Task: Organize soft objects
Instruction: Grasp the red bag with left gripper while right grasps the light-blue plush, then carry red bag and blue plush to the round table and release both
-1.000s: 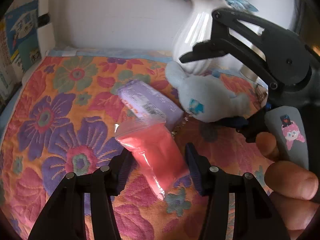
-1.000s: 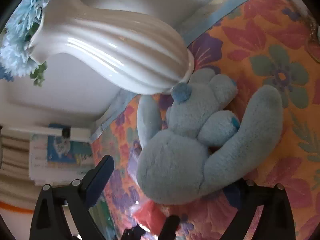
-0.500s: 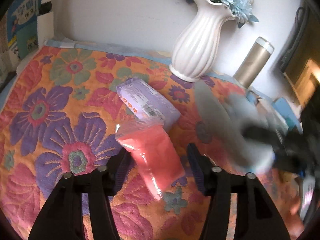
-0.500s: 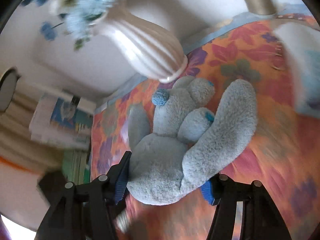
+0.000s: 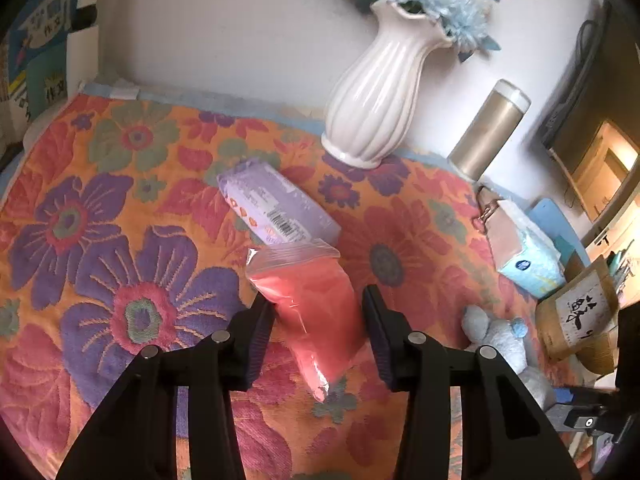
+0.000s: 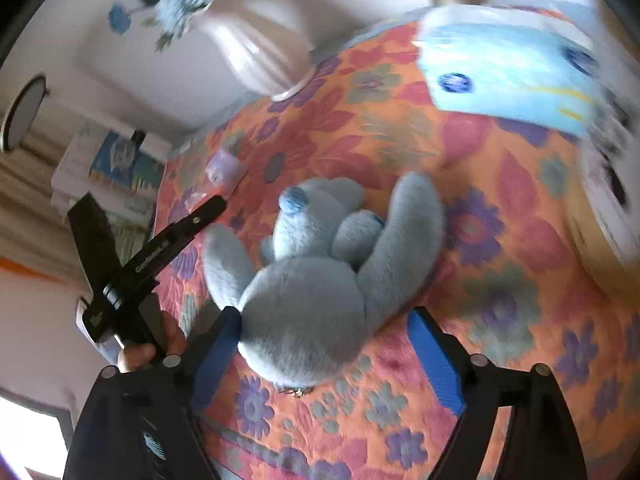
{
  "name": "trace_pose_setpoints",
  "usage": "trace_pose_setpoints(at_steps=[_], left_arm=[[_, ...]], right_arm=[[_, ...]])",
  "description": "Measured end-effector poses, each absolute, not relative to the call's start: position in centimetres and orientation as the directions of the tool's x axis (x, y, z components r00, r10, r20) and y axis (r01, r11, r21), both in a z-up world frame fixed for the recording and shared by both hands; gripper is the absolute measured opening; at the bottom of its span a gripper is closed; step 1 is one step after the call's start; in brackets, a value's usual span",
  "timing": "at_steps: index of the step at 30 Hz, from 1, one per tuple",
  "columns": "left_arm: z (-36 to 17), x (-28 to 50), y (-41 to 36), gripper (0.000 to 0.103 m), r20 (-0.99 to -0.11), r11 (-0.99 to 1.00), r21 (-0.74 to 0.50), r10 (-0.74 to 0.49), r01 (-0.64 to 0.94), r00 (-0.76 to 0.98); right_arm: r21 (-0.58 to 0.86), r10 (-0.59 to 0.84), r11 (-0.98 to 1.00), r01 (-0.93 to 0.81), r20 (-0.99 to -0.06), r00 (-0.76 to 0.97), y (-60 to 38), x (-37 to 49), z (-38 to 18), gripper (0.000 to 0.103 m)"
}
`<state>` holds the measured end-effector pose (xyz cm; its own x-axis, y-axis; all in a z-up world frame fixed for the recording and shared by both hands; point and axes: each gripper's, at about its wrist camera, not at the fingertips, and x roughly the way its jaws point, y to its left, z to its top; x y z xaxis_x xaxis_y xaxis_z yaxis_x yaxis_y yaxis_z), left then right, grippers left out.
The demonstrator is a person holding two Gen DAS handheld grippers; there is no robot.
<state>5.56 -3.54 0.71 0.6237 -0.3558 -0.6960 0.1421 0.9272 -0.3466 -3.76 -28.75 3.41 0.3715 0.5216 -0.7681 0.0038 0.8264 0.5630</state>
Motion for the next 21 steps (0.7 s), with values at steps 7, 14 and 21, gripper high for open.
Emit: trace_pose_setpoints(at_steps=[7, 14, 21], left_arm=[[1.1, 4.9, -3.5, 0.041, -0.684, 0.931, -0.337, -0.345, 0.141, 0.643], [1.8, 1.9, -3.5, 0.041, -0.662, 0.933, -0.326, -0.339, 0.151, 0.669], [4.2, -1.7, -4.4, 0.041, -0.615, 0.912, -0.364, -0.387, 0.188, 0.687]], right_arm=[[0.617, 0.520, 0.781, 0.095, -0.727, 0.448, -28.6, -5.2, 2.8, 0.103], [0.389, 0.362, 0.920, -0.057, -0.782, 0.508, -23.1, -5.4, 3.5, 0.065], [0.367, 0.422, 0.906, -0.211, -0.762, 0.491, -22.8, -9.3, 5.8, 0.064]])
